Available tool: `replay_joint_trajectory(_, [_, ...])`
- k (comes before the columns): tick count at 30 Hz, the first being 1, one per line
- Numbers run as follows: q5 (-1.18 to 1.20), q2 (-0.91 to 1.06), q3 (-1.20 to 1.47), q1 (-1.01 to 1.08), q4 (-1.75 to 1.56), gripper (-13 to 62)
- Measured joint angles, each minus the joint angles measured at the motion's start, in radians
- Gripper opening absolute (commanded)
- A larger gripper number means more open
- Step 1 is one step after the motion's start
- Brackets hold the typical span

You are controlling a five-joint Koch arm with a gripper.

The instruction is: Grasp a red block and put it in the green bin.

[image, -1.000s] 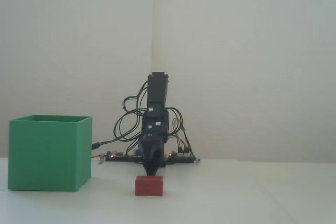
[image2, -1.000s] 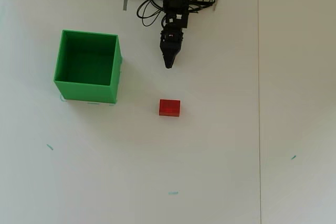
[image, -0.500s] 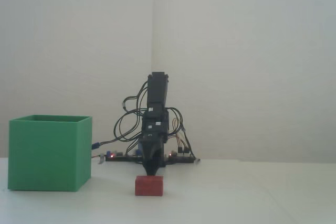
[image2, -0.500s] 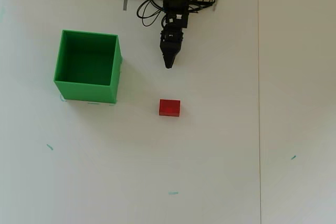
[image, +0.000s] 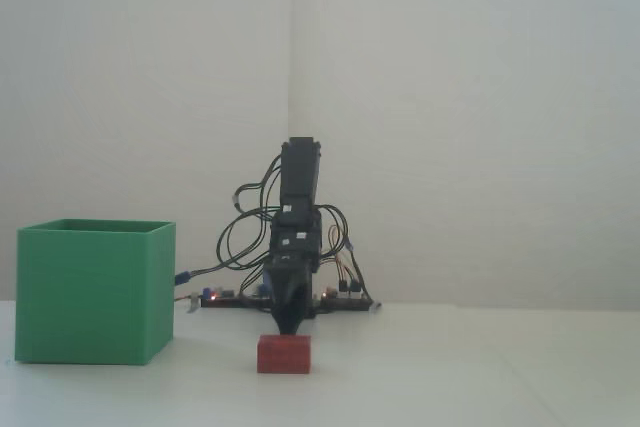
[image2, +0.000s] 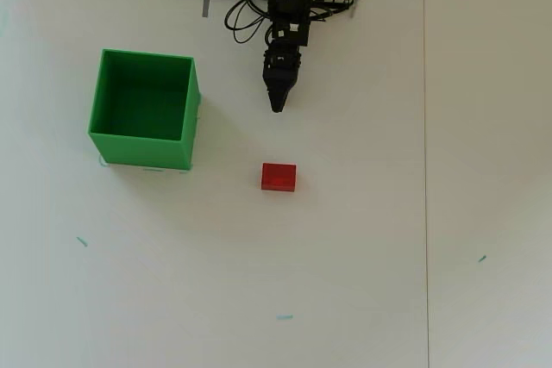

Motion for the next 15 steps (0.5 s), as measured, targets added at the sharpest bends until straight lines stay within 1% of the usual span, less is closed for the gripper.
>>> replay_joint_trajectory(6, [0.0,-0.002,0.0,-0.031,0.0,35.0])
replay_joint_trajectory(11, [0.0,-0.002,-0.014,-0.126,0.003,34.5])
replay_joint_trajectory(13, [0.002,-0.011,-0.129,-0.127,0.084,34.5])
replay_joint_trajectory(15, [0.011,-0.051,-0.285,-0.121,0.238,34.5])
